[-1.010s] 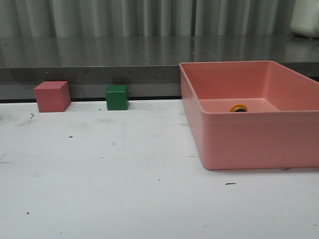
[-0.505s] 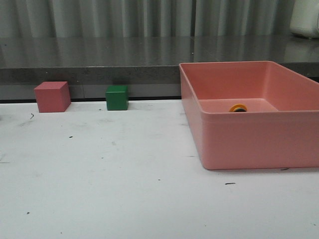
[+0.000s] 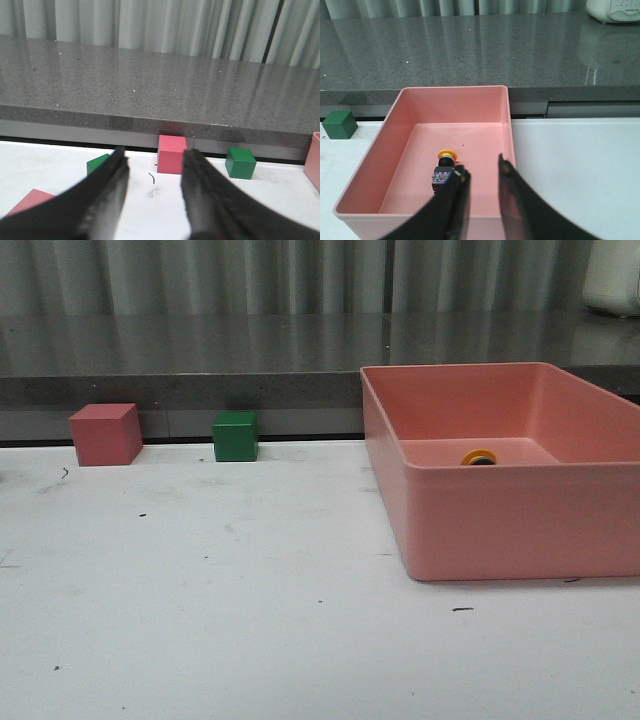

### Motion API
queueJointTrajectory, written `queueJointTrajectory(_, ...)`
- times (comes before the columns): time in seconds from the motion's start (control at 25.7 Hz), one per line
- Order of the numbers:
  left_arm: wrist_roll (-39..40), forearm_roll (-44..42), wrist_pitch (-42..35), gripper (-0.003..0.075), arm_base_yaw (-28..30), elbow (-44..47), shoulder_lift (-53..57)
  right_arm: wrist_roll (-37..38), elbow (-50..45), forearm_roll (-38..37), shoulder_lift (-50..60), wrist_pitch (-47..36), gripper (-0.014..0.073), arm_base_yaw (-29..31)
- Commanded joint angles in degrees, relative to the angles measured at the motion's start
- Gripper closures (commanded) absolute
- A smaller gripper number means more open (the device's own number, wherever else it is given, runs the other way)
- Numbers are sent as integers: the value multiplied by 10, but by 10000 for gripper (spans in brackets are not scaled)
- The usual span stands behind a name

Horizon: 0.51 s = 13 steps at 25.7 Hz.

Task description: Place and stand button with both arms

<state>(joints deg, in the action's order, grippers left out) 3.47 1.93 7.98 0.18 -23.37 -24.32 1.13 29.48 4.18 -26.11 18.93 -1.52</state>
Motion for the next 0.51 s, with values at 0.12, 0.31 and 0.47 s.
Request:
queueJointTrajectory(0.12, 2, 6, -49, 41, 0, -21, -7, -6, 20, 1, -8, -46, -68, 3)
queueJointTrajectory(0.31, 2, 6, -49, 41, 0, -21, -7, -6, 20, 1, -14, -58, -70, 3)
queueJointTrajectory(0.47, 2, 6, -49, 41, 0, -21, -7, -6, 35, 2, -70, -121, -70, 3)
